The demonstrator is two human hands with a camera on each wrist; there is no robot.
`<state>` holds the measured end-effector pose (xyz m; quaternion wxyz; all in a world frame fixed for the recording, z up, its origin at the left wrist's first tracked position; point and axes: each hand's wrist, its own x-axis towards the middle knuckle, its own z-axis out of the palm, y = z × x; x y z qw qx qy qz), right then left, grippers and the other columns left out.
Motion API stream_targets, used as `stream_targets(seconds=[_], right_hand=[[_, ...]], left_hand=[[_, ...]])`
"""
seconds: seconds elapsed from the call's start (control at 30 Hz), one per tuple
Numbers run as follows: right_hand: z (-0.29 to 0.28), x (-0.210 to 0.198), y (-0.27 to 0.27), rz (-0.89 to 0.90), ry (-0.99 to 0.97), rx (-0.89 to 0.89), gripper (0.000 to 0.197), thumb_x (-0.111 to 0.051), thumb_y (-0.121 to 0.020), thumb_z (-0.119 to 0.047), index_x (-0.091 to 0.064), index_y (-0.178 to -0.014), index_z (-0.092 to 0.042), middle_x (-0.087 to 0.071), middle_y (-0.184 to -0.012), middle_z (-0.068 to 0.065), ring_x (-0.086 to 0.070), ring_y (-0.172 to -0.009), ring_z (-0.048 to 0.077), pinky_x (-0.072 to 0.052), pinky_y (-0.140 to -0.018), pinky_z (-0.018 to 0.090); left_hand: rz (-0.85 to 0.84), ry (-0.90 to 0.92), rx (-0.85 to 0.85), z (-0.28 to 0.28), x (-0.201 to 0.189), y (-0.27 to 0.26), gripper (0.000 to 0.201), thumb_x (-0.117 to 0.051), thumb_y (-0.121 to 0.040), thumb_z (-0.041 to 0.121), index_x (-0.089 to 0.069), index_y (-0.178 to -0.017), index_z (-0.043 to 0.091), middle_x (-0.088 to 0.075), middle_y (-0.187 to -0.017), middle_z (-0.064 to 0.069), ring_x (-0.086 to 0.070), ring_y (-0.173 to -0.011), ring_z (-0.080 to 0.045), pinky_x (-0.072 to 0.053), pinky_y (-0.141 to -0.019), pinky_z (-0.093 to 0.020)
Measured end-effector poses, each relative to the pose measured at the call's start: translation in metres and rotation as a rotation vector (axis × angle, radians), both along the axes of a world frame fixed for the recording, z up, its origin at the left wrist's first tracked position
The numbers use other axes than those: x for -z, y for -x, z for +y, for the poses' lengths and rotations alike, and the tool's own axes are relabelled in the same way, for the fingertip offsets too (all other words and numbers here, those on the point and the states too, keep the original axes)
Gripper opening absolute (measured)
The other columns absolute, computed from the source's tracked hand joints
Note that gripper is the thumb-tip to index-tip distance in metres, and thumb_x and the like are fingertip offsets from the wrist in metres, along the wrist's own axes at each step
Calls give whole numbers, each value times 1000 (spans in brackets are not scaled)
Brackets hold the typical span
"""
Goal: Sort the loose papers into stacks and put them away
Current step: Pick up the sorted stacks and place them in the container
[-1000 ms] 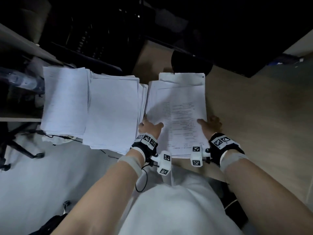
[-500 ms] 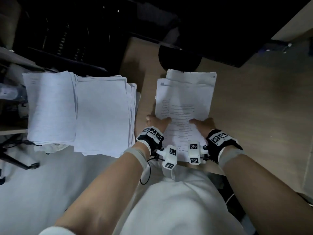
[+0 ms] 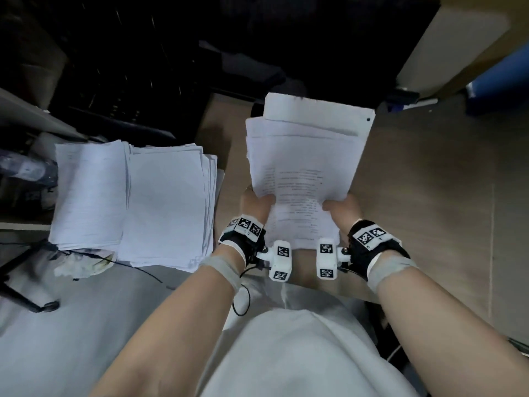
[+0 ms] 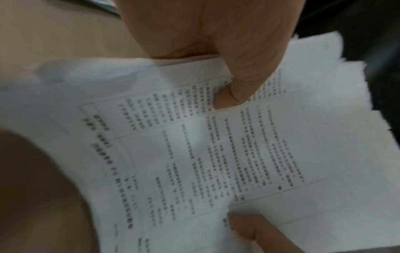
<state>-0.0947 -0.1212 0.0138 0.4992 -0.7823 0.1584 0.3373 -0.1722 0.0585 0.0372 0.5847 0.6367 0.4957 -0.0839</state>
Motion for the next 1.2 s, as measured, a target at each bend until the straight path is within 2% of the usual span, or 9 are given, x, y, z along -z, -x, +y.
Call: stream_targets(seconds=[0.2, 0.3, 0.37, 0.5, 0.63, 0.9, 1.03, 1.1, 1.2], right_hand=[[19, -92, -49, -355, -173, 102, 13, -63, -82, 7, -66, -87, -5, -63, -76, -3, -58, -63, 5, -45, -57, 21], [22, -108, -54, -447, -211, 69, 17, -65, -81, 11, -65, -83, -6, -62, -73, -4, -55, -52, -14, -42, -56, 9], [19, -103, -50, -423, -203, 77, 15, -66, -79, 10, -64, -89, -2, -63, -74, 0, -57, -52, -10, -45, -55, 12], [8, -89, -43, -287, -58, -122, 27, -76, -81, -5, -68, -107, -1, -69, -92, 7, -67, -73, 14, -45, -49, 14], [8, -76, -44, -201, 14, -101, 38, -78, -79, -7, -57, -110, -5, -61, -90, 4, -59, -74, 19, -46, -61, 22], [15, -91, -48, -267, -58, -2, 17, -77, -84, -18, -62, -80, -11, -70, -91, 11, -69, -87, 31, -54, -81, 44], [16, -108, -44, -328, -213, 128, 16, -77, -82, -10, -68, -95, -13, -73, -91, -1, -70, -81, 8, -57, -69, 21], [16, -108, -37, -299, -213, 170, 17, -77, -82, -10, -65, -92, -17, -70, -89, -4, -66, -77, 5, -50, -63, 16], [18, -94, -35, -174, -143, 89, 35, -78, -82, -14, -58, -109, -5, -66, -98, 5, -64, -84, 22, -46, -70, 28]], left_hand=[[-367, -191, -187, 5, -77, -40, 27, -65, -71, 15, -67, -96, 7, -72, -89, -2, -69, -85, -20, -57, -76, -34], [-500, -255, -225, 1, -93, -36, 24, -68, -75, 11, -62, -93, 26, -70, -90, 10, -68, -87, -8, -57, -79, -29], [-492, -234, -229, 0, -87, -25, 38, -70, -80, 5, -54, -100, 33, -67, -97, 9, -66, -93, -9, -55, -85, -26], [-412, -147, -219, 1, -69, -17, 68, -74, -65, 16, -49, -127, 5, -65, -112, -6, -64, -103, -25, -53, -92, -40], [-339, -73, -178, 0, -67, -20, 81, -69, -71, 7, -34, -144, 13, -60, -123, -6, -59, -110, -23, -49, -96, -40], [-341, -94, -199, 11, -75, -37, 16, -65, -85, 25, -51, -89, 18, -61, -92, -3, -61, -93, -25, -50, -84, -39], [-573, -91, -231, 8, -96, -42, 19, -58, -80, 27, -56, -98, 26, -63, -96, 4, -62, -89, -9, -50, -82, -29], [-565, -69, -207, 1, -95, -39, 33, -64, -91, 29, -50, -121, 29, -57, -116, 12, -56, -102, 9, -44, -90, -15], [-478, -56, -249, -8, -83, -37, 108, -72, -69, 72, -22, -152, 24, -38, -154, 0, -37, -140, -15, -30, -118, -38]])
